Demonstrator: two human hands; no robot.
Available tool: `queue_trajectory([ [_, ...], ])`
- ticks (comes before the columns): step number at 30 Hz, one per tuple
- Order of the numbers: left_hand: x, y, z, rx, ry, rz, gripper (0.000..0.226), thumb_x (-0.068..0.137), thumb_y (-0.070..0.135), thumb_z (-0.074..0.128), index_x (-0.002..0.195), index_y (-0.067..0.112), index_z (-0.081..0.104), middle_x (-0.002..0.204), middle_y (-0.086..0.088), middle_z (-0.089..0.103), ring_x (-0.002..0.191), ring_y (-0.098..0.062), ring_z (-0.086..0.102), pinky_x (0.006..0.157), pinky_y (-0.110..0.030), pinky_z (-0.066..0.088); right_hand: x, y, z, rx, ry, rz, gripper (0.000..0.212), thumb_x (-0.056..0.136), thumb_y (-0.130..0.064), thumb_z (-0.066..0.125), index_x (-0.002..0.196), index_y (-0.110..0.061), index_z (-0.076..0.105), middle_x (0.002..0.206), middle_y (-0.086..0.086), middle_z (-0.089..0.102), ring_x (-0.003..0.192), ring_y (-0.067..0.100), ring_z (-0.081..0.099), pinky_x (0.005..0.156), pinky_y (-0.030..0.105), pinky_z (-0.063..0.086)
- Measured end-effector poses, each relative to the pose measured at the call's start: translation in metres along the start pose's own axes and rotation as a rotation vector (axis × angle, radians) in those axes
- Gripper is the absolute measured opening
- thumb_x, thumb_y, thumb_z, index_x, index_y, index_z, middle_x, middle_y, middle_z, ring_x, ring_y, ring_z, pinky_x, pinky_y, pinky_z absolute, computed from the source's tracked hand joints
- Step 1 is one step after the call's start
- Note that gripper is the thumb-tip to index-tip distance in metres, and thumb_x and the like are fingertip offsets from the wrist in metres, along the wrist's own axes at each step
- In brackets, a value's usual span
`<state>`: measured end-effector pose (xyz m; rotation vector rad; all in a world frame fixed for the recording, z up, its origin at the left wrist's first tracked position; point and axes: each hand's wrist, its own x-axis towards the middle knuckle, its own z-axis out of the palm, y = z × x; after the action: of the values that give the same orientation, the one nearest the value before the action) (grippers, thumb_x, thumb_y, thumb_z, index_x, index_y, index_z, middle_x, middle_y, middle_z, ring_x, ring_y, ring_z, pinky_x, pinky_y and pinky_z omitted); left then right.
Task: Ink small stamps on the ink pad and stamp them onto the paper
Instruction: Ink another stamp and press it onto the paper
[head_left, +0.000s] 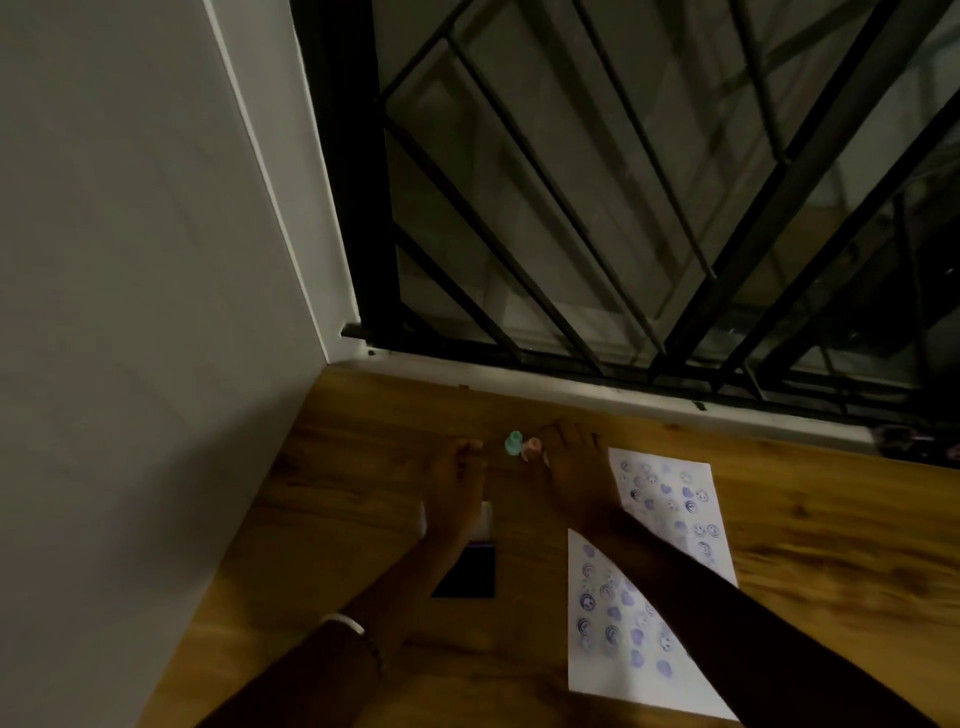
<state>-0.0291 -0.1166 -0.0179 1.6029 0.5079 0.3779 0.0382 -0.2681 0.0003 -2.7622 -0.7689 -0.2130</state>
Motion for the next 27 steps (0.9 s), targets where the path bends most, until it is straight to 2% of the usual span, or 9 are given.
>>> queue_trajectory([
  [5, -0.022, 0.016, -0.007, -0.2, -0.189, -0.359, 0.039, 0.099, 0.043, 0.037, 0.107, 0.016, 0.064, 0.094, -0.001, 0.066, 0.084, -0.018, 0.063, 0.064, -0.025, 0.047, -0.022, -0.044, -0.032, 0.33, 0.008, -0.083, 0.02, 0.101, -0.026, 0.041, 0.1, -0.016, 0.058, 0.1, 0.005, 0.064, 0.095, 0.022, 0.057, 0.087, 0.045, 0.043],
  [10, -0.051, 0.015, -0.026, -0.291, -0.259, -0.423, 0.043, 0.092, 0.052, 0.046, 0.11, 0.019, 0.066, 0.105, -0.006, 0.07, 0.094, -0.023, 0.065, 0.07, -0.032, 0.052, -0.058, -0.086, -0.047, 0.541, -0.032, -0.117, 0.021, 0.103, -0.025, 0.032, 0.101, -0.018, 0.052, 0.089, 0.004, 0.065, 0.079, 0.012, 0.061, 0.072, 0.036, 0.052],
  [12, -0.062, 0.011, -0.039, -0.313, -0.312, -0.354, 0.037, 0.088, 0.056, 0.048, 0.096, 0.029, 0.072, 0.095, 0.002, 0.074, 0.087, -0.018, 0.068, 0.072, -0.03, 0.052, -0.069, -0.095, -0.044, 0.613, -0.07, -0.1, 0.017, 0.103, -0.026, 0.036, 0.102, -0.018, 0.051, 0.085, 0.001, 0.064, 0.073, 0.007, 0.062, 0.064, 0.032, 0.054],
  [15, -0.077, 0.003, -0.054, -0.31, -0.331, -0.342, 0.048, 0.09, 0.061, 0.04, 0.094, 0.024, 0.07, 0.08, -0.001, 0.068, 0.073, -0.014, 0.063, 0.066, -0.029, 0.045, -0.08, -0.105, -0.037, 0.629, -0.115, -0.093, 0.016, 0.102, -0.033, 0.037, 0.101, -0.022, 0.049, 0.083, -0.006, 0.064, 0.072, 0.003, 0.062, 0.063, 0.029, 0.054],
  [21, -0.084, 0.007, -0.079, -0.279, -0.084, -0.471, 0.039, 0.1, 0.04, 0.035, 0.083, 0.011, 0.056, 0.064, -0.001, 0.047, 0.053, -0.014, 0.043, 0.052, -0.028, 0.031, -0.091, -0.115, -0.031, 0.438, -0.089, -0.15, 0.003, 0.101, -0.031, 0.039, 0.1, -0.03, 0.042, 0.093, -0.004, 0.06, 0.081, 0.009, 0.057, 0.066, 0.032, 0.05],
  [23, -0.085, 0.006, -0.09, -0.173, 0.047, -0.412, 0.036, 0.099, 0.032, 0.039, 0.09, 0.005, 0.061, 0.08, -0.015, 0.059, 0.07, -0.025, 0.058, 0.064, -0.035, 0.047, -0.096, -0.114, -0.026, 0.328, -0.062, -0.176, 0.003, 0.099, -0.023, 0.046, 0.101, -0.023, 0.047, 0.092, 0.003, 0.064, 0.08, 0.015, 0.06, 0.066, 0.033, 0.051],
  [24, -0.089, 0.004, -0.095, -0.029, 0.105, -0.335, 0.036, 0.099, 0.03, 0.042, 0.105, 0.0, 0.061, 0.1, -0.022, 0.063, 0.092, -0.033, 0.062, 0.082, -0.04, 0.05, -0.098, -0.114, -0.023, 0.259, -0.069, -0.174, 0.005, 0.097, -0.02, 0.049, 0.102, -0.019, 0.05, 0.095, 0.007, 0.066, 0.083, 0.019, 0.062, 0.069, 0.035, 0.052],
  [25, -0.096, 0.001, -0.1, 0.134, 0.171, -0.223, 0.037, 0.099, 0.026, 0.045, 0.118, -0.002, 0.057, 0.117, -0.024, 0.061, 0.11, -0.038, 0.057, 0.097, -0.043, 0.045, -0.099, -0.115, -0.02, 0.189, -0.095, -0.15, 0.007, 0.096, -0.019, 0.05, 0.103, -0.017, 0.051, 0.1, 0.01, 0.065, 0.089, 0.023, 0.062, 0.073, 0.037, 0.052],
  [27, -0.107, -0.008, -0.109, 0.313, 0.245, -0.025, 0.037, 0.098, 0.022, 0.048, 0.127, 0.001, 0.053, 0.129, -0.021, 0.057, 0.12, -0.037, 0.052, 0.108, -0.045, 0.037, -0.1, -0.116, -0.016, 0.074, -0.207, -0.112, 0.013, 0.096, -0.021, 0.048, 0.107, -0.015, 0.05, 0.109, 0.012, 0.062, 0.099, 0.028, 0.059, 0.079, 0.04, 0.051],
])
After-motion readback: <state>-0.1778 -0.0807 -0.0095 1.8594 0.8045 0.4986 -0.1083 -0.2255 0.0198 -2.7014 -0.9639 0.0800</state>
